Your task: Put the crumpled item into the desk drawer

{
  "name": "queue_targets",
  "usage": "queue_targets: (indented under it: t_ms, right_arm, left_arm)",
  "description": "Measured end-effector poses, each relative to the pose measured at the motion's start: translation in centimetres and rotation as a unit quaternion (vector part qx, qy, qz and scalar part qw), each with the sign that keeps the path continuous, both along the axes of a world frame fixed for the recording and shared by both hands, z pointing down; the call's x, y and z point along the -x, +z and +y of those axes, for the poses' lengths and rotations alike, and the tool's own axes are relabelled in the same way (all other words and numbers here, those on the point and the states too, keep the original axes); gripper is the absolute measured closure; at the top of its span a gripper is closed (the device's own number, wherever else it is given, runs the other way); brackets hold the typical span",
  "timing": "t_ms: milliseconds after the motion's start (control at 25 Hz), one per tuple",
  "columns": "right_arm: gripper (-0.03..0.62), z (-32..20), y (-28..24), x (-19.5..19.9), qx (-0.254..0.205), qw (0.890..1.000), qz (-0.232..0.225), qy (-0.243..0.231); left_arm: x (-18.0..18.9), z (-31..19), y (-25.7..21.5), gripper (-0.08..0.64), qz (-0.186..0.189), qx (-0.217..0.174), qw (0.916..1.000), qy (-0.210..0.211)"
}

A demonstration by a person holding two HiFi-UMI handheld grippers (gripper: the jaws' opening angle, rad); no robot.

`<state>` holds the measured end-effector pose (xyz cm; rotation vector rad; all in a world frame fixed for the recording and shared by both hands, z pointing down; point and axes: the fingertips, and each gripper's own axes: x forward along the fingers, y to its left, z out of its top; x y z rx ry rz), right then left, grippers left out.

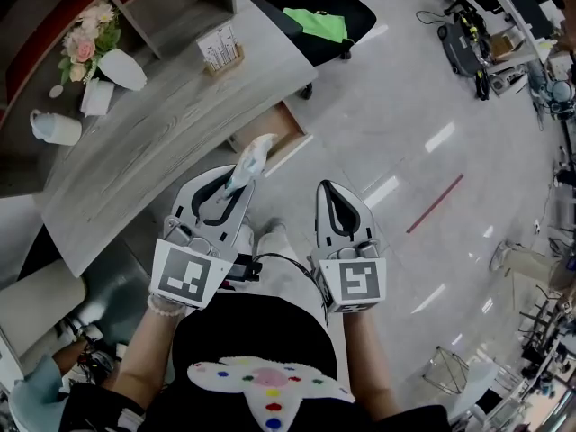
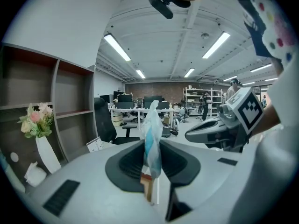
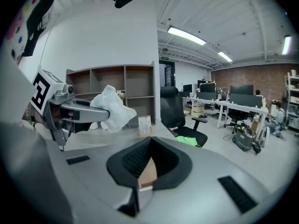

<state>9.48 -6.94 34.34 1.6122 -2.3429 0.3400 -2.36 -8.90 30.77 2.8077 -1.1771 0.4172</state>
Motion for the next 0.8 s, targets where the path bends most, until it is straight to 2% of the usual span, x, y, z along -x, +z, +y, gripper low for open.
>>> queue_targets:
  t_ms: [280, 440, 640, 800]
  right_arm:
    - [0.588, -0.3, 3.2, -0.6, 0.025, 1.0, 0.004, 0.007]
    - [0.589, -0.8, 4.9, -0.2, 0.026, 1.0, -0.001, 0.002]
    - [0.588, -1.5, 6.6, -0.8, 0.037, 0.999, 0.013, 0.011]
    - [0.589, -2.0, 8.3, -0.7, 0.044, 0.999, 0.006, 0.013]
  left_arm:
    - [0.5, -0.1, 2.4, 0.477, -0.02, 0.015, 0.9997, -0.006]
    - [0.6, -0.4, 4.6, 0.477, -0.018, 0.038, 0.999, -0.01]
    - [0.1, -1.0, 7.2, 0.476, -0.013, 0.065, 0.9978, -0.005]
    - [0.0, -1.2, 9.9, 0.476, -0.021, 0.09, 0.9957, -0.002]
